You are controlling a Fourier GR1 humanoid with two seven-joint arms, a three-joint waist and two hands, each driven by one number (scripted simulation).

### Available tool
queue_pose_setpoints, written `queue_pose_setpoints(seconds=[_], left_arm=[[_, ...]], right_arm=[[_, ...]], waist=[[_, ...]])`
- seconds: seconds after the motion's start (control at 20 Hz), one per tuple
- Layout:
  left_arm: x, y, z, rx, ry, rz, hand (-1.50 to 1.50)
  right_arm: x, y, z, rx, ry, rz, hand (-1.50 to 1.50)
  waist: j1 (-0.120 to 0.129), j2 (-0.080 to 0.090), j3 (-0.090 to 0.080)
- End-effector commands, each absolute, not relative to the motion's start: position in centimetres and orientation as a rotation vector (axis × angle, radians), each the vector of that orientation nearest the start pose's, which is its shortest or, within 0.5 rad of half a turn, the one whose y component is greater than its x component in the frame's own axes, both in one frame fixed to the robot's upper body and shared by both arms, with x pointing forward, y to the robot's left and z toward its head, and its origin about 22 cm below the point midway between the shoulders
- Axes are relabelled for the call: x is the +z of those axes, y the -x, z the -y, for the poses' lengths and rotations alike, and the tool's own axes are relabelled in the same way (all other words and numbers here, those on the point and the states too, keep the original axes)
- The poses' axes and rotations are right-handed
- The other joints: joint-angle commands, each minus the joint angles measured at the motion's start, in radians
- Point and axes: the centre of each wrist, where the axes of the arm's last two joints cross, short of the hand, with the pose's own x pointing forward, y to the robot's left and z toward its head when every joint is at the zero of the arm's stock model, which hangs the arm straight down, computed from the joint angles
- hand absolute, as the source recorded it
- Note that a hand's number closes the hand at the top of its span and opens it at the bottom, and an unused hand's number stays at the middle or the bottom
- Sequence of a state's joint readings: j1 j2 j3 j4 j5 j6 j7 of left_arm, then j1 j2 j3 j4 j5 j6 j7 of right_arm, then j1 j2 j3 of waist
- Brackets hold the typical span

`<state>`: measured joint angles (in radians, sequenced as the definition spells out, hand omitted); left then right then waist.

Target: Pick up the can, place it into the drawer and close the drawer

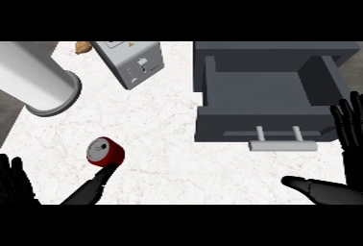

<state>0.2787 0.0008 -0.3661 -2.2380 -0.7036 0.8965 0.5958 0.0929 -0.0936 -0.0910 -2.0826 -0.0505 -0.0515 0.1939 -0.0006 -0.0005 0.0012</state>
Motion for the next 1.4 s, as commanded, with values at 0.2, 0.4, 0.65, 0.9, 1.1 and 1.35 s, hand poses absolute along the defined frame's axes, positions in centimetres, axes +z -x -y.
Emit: queue_pose_setpoints(seconds=[0.2, 0.4, 0.65, 0.9, 1.1, 1.35], left_arm=[[10.1, -17.6, -17.2, 0.641, -0.702, 1.518, -1.50], [7.3, -19.0, -16.1, 0.634, -0.691, 1.491, -1.50], [4.1, -18.8, -16.1, 0.645, -0.726, 1.449, -1.50], [1.5, -19.1, -14.2, 0.635, -0.745, 1.407, -1.50], [-1.0, -20.0, -15.7, 0.658, -0.791, 1.372, -1.50], [-2.7, -19.9, -16.5, 0.685, -0.789, 1.354, -1.50]], right_arm=[[9.1, -18.7, 28.3, -0.051, 0.146, 1.807, -1.50], [11.2, -19.0, 29.4, -0.075, 0.188, 1.819, -1.50], [10.6, -17.4, 28.1, -0.049, 0.181, 1.814, -1.50], [11.0, -19.8, 28.8, -0.080, 0.174, 1.824, -1.50], [11.3, -18.1, 29.2, -0.073, 0.206, 1.825, -1.50], [12.0, -17.2, 29.0, -0.079, 0.184, 1.818, -1.50]], waist=[[-0.002, 0.000, -0.001], [-0.003, 0.000, -0.001], [-0.002, 0.000, -0.002], [0.001, 0.001, -0.002], [-0.002, 0.000, -0.003], [-0.001, 0.000, -0.003]])
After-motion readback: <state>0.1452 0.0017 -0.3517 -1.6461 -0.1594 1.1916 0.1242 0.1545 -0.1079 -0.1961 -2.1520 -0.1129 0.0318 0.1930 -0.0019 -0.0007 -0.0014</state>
